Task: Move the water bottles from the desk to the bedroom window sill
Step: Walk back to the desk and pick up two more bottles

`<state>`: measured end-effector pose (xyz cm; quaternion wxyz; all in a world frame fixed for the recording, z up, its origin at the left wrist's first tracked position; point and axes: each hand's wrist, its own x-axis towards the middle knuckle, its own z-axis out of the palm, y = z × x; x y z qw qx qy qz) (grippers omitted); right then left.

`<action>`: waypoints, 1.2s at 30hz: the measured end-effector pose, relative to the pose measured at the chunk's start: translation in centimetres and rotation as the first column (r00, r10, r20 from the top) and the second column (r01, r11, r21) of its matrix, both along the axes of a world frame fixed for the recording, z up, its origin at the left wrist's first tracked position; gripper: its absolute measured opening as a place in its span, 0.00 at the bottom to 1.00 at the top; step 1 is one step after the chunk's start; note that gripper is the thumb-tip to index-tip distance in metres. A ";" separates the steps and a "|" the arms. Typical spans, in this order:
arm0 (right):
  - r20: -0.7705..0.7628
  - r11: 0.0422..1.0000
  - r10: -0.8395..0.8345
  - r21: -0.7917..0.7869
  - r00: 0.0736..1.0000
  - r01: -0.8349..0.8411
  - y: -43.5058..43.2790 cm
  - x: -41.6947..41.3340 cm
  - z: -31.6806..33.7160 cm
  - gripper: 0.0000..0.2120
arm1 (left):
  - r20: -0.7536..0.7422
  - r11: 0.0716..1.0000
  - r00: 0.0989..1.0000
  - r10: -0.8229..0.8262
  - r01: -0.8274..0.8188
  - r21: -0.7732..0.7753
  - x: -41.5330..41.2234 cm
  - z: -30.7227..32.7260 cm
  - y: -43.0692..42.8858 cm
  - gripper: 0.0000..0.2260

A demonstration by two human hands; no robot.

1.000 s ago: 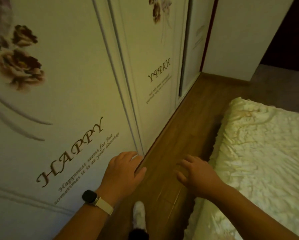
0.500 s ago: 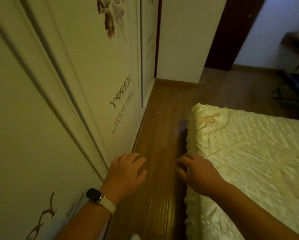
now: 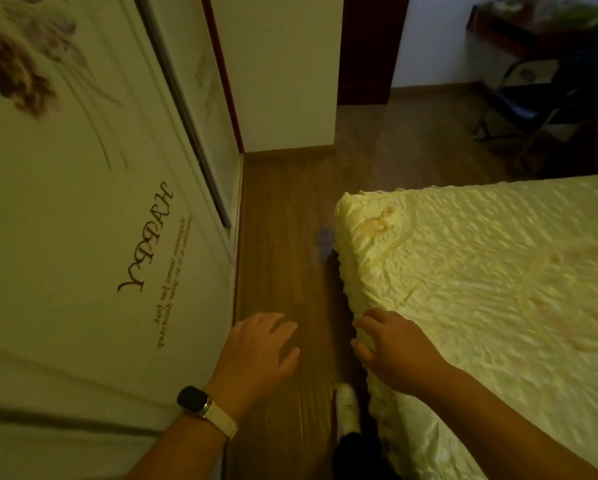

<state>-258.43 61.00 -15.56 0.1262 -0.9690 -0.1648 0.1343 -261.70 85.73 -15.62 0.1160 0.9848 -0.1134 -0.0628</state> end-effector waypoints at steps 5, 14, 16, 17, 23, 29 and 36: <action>0.050 0.999 0.036 0.021 0.998 -0.037 -0.4 10.3 0.4 0.21 | 0.033 0.998 0.999 0.037 -0.039 0.048 9.9 1.6 -0.9 0.23; 0.134 0.997 0.020 0.068 0.991 -0.029 -2.9 25.6 3.2 0.18 | 0.113 0.997 0.991 0.068 -0.072 0.032 24.8 5.3 -2.7 0.29; 0.141 0.997 0.026 0.065 0.990 -0.036 -2.6 28.2 3.2 0.17 | 0.111 0.997 0.991 0.076 -0.080 0.024 27.3 5.4 -2.3 0.30; 0.141 0.997 0.034 0.060 0.989 -0.043 -2.3 29.5 3.1 0.17 | 0.105 0.996 0.991 0.077 -0.080 0.026 28.6 5.2 -2.0 0.30; 0.088 0.998 0.053 0.035 0.995 -0.056 0.7 37.9 1.8 0.18 | 0.057 0.997 0.996 0.067 -0.068 0.027 37.6 3.1 0.9 0.23; 0.064 0.999 0.026 -0.049 0.998 -0.023 5.4 49.3 1.0 0.19 | 0.087 1.000 0.996 0.011 -0.013 0.019 50.6 1.7 5.6 0.20; 0.055 0.996 -0.062 -0.065 0.997 0.065 11.0 61.4 3.3 0.20 | 0.079 0.997 0.995 -0.066 0.068 -0.031 65.0 2.9 10.8 0.19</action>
